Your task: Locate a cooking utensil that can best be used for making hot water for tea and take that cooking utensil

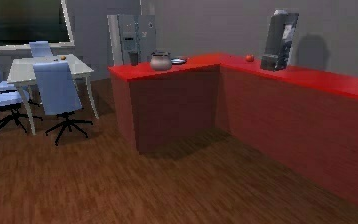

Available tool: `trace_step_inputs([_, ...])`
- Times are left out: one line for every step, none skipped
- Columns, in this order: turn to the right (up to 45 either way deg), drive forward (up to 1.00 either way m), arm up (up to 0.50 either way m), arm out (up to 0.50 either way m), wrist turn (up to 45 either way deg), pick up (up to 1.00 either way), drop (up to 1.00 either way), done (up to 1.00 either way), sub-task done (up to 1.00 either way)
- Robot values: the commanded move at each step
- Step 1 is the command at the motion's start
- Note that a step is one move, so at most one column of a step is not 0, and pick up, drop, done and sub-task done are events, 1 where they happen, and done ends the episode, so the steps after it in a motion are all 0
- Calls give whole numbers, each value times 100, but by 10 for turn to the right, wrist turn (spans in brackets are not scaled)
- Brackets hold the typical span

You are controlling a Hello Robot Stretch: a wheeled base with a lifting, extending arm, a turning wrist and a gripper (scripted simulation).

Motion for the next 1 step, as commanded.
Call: trace_step_inputs([0,0,-16,0,0,0,0,0,0])
